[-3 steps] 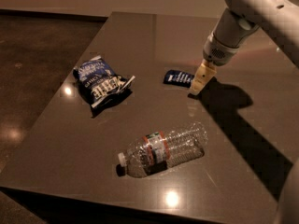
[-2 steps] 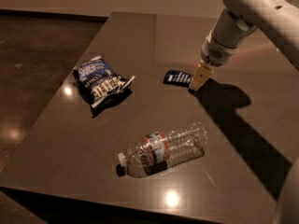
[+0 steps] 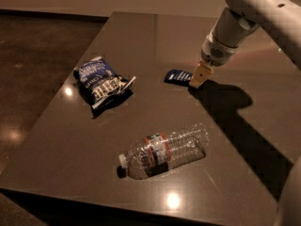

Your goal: Pick rxbar blueberry

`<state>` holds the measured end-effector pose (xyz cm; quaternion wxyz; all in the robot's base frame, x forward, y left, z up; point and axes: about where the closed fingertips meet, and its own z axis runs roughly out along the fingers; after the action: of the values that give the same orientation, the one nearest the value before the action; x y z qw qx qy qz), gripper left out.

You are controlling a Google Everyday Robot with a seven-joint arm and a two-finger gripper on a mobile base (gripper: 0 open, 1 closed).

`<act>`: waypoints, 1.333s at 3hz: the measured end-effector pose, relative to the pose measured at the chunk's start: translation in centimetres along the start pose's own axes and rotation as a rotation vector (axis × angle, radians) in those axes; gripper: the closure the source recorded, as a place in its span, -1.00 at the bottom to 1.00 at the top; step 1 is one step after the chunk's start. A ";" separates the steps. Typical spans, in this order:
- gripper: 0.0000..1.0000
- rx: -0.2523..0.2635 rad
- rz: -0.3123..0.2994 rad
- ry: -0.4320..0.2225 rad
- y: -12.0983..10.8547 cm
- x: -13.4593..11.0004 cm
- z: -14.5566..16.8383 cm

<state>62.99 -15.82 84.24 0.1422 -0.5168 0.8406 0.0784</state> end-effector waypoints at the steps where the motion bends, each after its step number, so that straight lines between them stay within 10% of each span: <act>1: 1.00 -0.001 0.001 -0.014 0.0 -0.1 -0.6; 4: 1.00 0.040 -0.030 -0.096 -0.2 -2.3 -7.4</act>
Offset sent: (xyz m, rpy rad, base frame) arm -0.0064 0.0027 0.0586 0.0570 -0.0607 0.0202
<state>62.99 -15.97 91.97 0.1938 -0.5223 0.8262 0.0842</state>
